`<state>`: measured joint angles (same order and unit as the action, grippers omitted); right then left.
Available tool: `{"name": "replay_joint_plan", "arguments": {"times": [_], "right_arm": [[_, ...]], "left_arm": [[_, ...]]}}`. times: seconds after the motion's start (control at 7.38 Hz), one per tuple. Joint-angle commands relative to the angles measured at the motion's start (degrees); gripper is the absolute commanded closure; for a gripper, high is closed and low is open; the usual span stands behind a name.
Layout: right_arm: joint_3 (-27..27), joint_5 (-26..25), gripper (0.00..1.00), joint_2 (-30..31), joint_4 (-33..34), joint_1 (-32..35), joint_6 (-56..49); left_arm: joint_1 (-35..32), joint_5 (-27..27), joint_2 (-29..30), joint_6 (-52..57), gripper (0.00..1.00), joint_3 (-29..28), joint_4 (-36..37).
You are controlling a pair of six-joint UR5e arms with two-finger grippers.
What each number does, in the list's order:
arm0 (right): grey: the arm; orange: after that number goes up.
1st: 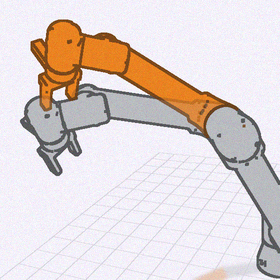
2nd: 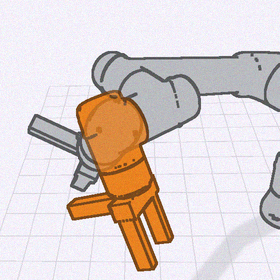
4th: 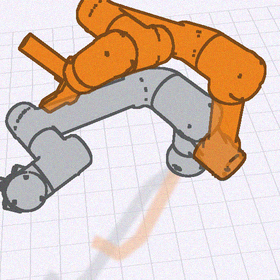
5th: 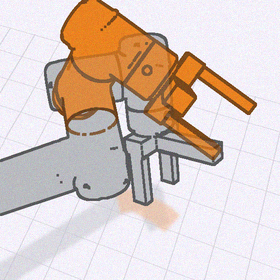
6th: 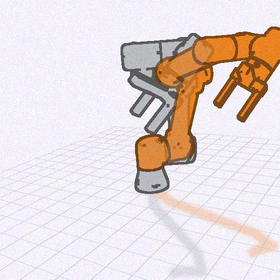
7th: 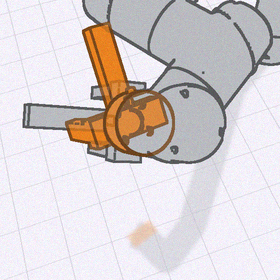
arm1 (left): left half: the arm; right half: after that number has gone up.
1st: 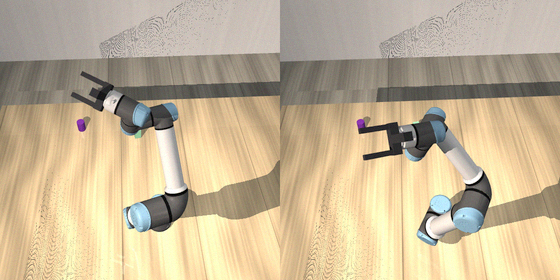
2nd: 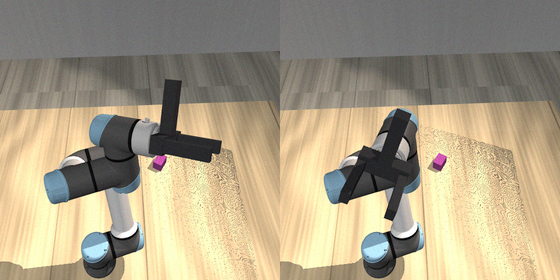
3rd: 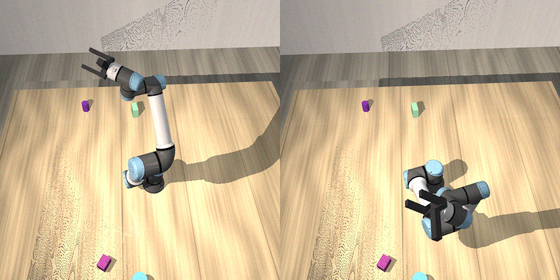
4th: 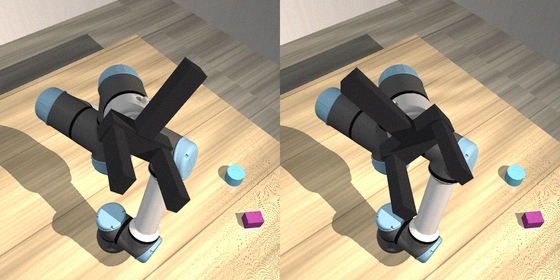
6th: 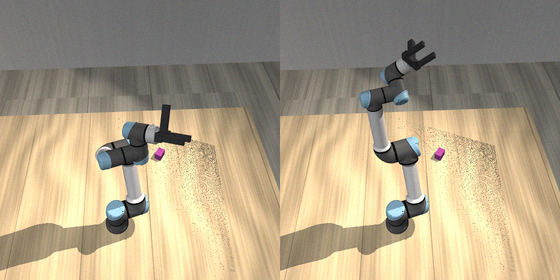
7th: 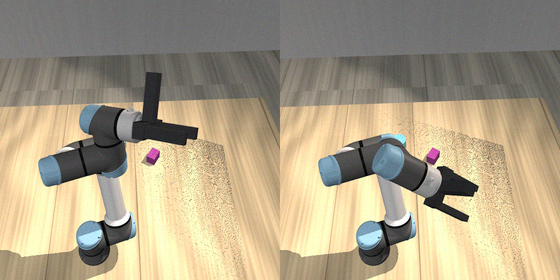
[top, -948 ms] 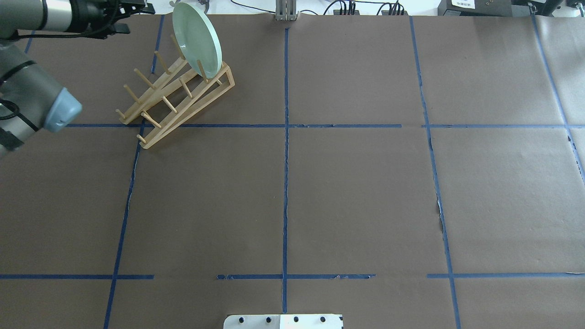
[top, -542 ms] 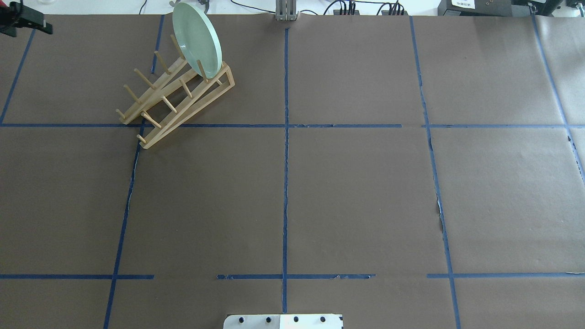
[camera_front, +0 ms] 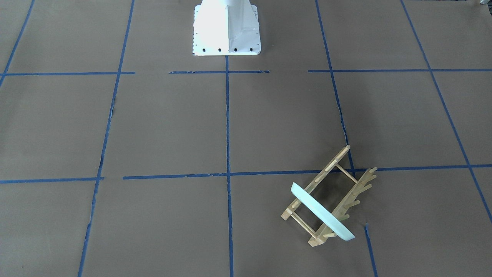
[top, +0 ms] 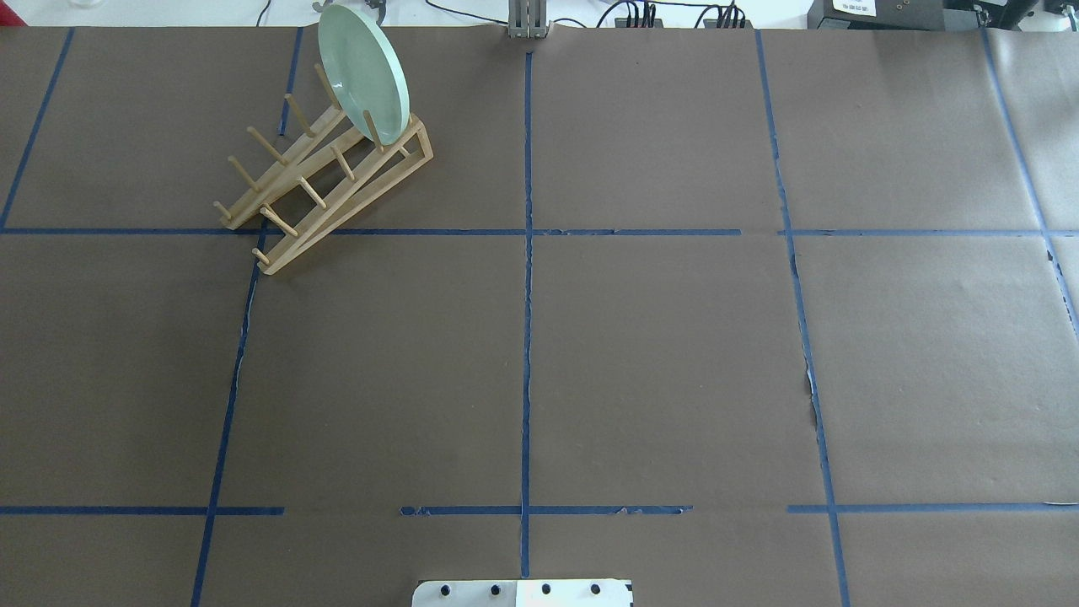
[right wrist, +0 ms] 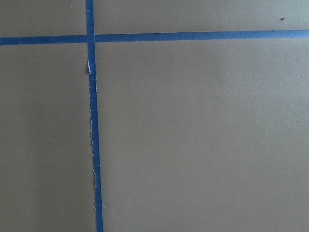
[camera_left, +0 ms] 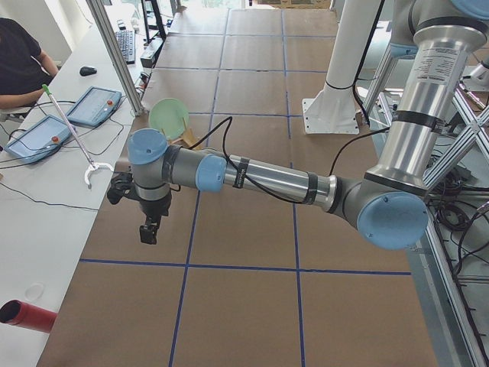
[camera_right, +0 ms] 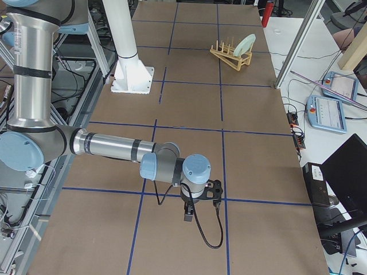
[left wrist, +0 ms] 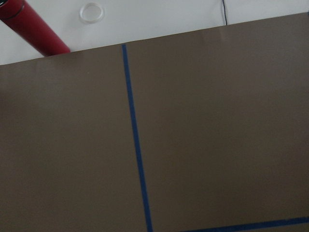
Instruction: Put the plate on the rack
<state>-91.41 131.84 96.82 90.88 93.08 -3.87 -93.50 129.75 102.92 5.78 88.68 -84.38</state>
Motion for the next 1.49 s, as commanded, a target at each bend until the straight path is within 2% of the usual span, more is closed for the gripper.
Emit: {"name": "replay_joint_plan", "arguments": {"times": [0.0, 0.14, 0.27, 0.81, 1.35], "right_arm": [[0.1, 0.0, 0.0, 0.0, 0.0, 0.0, 0.0], [0.0, 0.0, 0.0, 0.0, 0.0, 0.0, 0.0], [0.0, 0.0, 0.0, 0.0, 0.0, 0.0, 0.0], [0.0, 0.0, 0.0, 0.0, 0.0, 0.0, 0.0], [0.0, 0.0, 0.0, 0.0, 0.0, 0.0, 0.0]], "left_arm": [[-2.9, 10.1, -11.9, 7.6, 0.0, 7.4, 4.4], [-2.7, 9.5, -11.4, 6.8, 0.0, 7.1, 5.4], [-2.2, 6.2, -11.0, 4.3, 0.0, 6.0, 6.6], [-1.9, 5.7, -12.3, 4.0, 0.0, 6.3, 5.8], [-1.9, 5.4, -10.7, 4.0, 0.0, 5.5, 4.9]]}}
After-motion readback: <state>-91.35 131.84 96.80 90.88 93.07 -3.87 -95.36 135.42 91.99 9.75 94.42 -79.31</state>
